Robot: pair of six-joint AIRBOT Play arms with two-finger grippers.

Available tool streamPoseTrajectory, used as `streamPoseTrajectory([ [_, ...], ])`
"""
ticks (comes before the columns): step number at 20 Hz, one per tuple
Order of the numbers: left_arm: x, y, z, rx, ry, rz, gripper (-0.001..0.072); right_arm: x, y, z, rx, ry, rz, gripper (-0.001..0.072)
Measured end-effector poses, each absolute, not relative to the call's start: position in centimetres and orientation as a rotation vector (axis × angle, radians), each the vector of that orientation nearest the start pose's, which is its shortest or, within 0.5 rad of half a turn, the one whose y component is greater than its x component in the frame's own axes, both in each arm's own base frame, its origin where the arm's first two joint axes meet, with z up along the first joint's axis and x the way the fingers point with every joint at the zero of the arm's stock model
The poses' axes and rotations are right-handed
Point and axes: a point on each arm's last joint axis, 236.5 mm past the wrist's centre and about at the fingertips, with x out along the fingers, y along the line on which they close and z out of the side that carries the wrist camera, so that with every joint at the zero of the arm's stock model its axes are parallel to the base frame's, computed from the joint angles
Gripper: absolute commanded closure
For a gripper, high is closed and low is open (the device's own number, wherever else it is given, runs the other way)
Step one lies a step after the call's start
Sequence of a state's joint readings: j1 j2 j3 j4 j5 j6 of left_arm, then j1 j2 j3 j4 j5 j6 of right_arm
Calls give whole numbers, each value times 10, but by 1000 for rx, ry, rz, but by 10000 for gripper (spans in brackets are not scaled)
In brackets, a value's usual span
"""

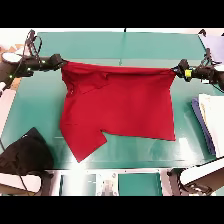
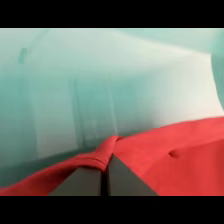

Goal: Fold the shirts.

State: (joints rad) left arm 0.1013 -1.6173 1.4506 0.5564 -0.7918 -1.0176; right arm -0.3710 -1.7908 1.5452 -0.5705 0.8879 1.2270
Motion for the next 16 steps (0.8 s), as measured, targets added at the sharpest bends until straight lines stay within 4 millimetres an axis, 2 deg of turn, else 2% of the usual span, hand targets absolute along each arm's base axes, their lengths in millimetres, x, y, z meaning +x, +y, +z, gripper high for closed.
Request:
streamPoseTrajectory([
  [3, 570, -82, 81, -492, 679, -418, 685, 585, -59, 23, 823, 782, 189, 697],
  [6, 564, -79, 67, -444, 733, -412, 685, 574, -61, 15, 783, 849, 215, 698],
  [9, 544, -81, 46, -388, 853, -430, 685, 548, -62, -1, 728, 975, 239, 698],
  [16, 484, -70, -1, -277, 1164, -431, 685, 461, -65, -53, 625, 1300, 193, 698],
])
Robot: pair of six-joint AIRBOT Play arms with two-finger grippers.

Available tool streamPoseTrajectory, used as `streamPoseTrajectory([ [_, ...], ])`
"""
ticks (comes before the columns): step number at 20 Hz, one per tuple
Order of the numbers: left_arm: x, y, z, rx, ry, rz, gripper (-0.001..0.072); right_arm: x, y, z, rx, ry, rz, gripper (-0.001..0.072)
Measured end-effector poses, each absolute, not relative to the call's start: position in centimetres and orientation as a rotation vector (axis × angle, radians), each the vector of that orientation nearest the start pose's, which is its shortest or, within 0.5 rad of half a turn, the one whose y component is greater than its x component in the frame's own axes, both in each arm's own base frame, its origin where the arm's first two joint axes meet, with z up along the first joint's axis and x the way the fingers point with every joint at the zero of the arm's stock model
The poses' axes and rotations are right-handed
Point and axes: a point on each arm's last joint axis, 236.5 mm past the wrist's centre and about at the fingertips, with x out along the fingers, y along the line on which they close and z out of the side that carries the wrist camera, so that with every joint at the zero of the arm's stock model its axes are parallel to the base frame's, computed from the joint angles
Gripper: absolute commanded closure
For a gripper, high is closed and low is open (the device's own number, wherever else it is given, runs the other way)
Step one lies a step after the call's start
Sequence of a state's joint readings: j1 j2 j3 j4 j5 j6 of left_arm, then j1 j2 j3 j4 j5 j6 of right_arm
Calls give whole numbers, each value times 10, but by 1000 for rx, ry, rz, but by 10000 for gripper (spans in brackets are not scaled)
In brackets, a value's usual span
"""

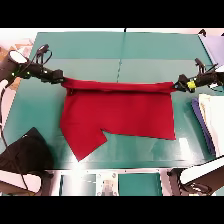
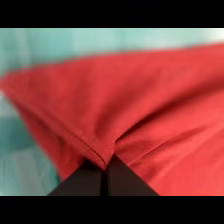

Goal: Fold the shirts.

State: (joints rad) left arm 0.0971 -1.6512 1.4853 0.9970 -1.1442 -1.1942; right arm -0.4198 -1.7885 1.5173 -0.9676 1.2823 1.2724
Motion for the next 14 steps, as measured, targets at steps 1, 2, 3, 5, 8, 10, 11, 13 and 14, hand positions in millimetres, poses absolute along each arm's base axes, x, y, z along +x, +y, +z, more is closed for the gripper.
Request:
streamPoseTrajectory([
  [1, 476, -70, -8, -273, 1198, -427, 685, 451, -64, -62, 623, 1334, 186, 698],
  [2, 468, -69, -15, -268, 1232, -425, 685, 442, -63, -69, 624, 1361, 180, 698],
  [3, 461, -68, -23, -266, 1264, -421, 685, 434, -62, -75, 628, 1384, 175, 697],
  [5, 450, -68, -35, -266, 1306, -415, 685, 423, -60, -85, 633, 1418, 167, 696],
  [8, 443, -68, -43, -271, 1332, -411, 363, 416, -60, -88, 632, 1435, 158, 446],
  [10, 440, -70, -43, -291, 1347, -414, 175, 410, -60, -80, 639, 1456, 157, 442],
  [11, 434, -72, -43, -302, 1371, -418, 175, 406, -65, -74, 634, 1468, 142, 444],
  [13, 420, -72, -42, -326, 1440, -413, 183, 392, -77, -60, 624, 1501, 89, 616],
  [14, 410, -69, -42, -336, 1486, -405, 388, 383, -83, -53, 622, 1512, 57, 696],
])
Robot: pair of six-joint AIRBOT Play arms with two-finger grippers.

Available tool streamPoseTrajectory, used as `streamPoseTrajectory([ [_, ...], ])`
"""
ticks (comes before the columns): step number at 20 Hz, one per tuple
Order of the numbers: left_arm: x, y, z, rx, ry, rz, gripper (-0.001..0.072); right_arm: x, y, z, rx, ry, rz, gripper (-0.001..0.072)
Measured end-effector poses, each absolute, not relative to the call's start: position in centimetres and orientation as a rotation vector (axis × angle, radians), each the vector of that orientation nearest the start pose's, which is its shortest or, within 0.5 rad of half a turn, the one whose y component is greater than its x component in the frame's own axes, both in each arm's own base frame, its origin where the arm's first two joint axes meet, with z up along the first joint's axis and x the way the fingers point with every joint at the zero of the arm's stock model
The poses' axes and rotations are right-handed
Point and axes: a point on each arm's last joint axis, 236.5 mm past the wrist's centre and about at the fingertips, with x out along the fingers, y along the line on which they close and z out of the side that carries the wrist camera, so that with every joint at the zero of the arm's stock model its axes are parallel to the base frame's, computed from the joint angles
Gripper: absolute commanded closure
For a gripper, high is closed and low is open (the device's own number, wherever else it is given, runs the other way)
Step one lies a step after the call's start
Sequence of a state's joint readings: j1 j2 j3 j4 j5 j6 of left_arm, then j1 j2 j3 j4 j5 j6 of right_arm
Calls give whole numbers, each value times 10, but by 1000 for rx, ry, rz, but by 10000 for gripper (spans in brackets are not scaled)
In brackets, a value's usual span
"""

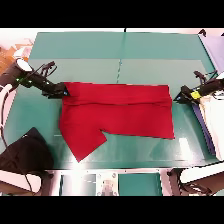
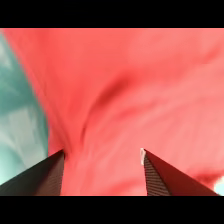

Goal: Fold the shirts.

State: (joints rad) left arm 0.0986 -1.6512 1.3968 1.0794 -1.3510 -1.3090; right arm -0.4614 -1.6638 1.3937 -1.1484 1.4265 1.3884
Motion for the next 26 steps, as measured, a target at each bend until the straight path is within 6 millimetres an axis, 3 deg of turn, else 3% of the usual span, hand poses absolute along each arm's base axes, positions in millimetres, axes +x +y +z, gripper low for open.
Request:
streamPoseTrajectory([
  [1, 399, -67, -41, -348, 1532, -401, 643, 371, -90, -46, 624, 1524, 16, 697],
  [2, 387, -65, -37, -358, 1578, -401, 685, 359, -94, -42, 629, 1532, -18, 697],
  [4, 362, -61, -29, -361, 1647, -396, 685, 330, -93, -35, 655, 1542, -68, 697],
  [8, 299, -47, -13, -312, 1694, -315, 683, 258, -79, -42, 746, 1530, -192, 697],
  [9, 282, -44, -12, -308, 1681, -278, 579, 243, -73, -45, 768, 1512, -213, 695],
  [10, 265, -43, -13, -309, 1669, -246, 162, 231, -63, -48, 794, 1489, -226, 587],
  [11, 249, -43, -16, -317, 1659, -217, 16, 218, -52, -53, 823, 1473, -237, 350],
  [12, 235, -45, -21, -338, 1638, -188, 53, 208, -43, -60, 847, 1449, -251, 192],
  [17, 187, -73, -68, -536, 1609, -135, 54, 195, -6, -93, 1031, 1325, -280, 192],
  [21, 178, -101, -96, -744, 1551, -130, 56, 207, 6, -105, 1176, 1204, -305, 193],
  [22, 178, -109, -100, -794, 1532, -135, 131, 211, 5, -106, 1202, 1171, -317, 193],
  [24, 184, -114, -107, -854, 1473, -127, 391, 220, 2, -108, 1244, 1108, -341, 215],
  [25, 190, -114, -109, -870, 1436, -126, 600, 224, -1, -108, 1259, 1078, -354, 358],
  [26, 198, -114, -110, -883, 1391, -123, 685, 228, -5, -109, 1260, 1051, -363, 595],
])
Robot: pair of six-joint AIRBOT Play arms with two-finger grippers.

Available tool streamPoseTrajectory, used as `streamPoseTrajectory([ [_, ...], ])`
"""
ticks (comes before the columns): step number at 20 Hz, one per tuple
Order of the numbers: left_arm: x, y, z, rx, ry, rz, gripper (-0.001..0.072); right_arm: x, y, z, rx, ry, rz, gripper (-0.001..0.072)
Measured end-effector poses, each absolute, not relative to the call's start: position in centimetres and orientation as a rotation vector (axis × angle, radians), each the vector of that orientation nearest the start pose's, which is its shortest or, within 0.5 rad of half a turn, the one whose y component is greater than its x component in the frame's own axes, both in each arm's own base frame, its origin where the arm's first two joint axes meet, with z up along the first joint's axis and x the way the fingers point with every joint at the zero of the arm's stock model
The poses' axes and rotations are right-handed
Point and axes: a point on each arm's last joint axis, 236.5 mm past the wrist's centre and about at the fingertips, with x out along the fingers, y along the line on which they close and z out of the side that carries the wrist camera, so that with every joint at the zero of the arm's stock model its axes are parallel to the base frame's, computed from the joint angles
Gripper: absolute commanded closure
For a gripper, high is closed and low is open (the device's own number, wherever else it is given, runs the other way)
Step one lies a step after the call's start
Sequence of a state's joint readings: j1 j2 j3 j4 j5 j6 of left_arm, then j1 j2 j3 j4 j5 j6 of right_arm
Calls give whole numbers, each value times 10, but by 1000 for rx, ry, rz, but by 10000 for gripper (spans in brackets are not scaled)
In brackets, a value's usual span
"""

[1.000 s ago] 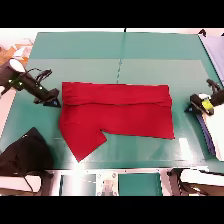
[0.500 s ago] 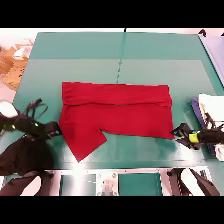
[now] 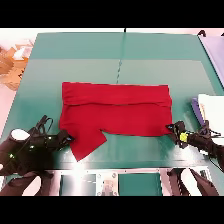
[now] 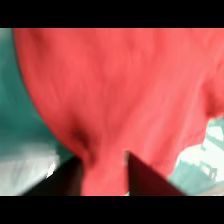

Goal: Fold the shirts.

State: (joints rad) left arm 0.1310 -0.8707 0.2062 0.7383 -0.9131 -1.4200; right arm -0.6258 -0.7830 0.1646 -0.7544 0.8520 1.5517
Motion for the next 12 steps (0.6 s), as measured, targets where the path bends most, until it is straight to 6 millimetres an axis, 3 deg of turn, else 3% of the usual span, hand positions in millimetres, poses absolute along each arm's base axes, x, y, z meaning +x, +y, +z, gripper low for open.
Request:
streamPoseTrajectory([
  [1, 202, -115, -109, -884, 1365, -137, 685, 230, -5, -109, 1262, 1034, -363, 695],
  [6, 229, -127, -72, -873, 1281, -273, 686, 242, 3, -95, 1217, 1022, -261, 697],
  [12, 245, -132, -7, -729, 1288, -432, 686, 257, -27, -39, 1030, 1046, -194, 697],
])
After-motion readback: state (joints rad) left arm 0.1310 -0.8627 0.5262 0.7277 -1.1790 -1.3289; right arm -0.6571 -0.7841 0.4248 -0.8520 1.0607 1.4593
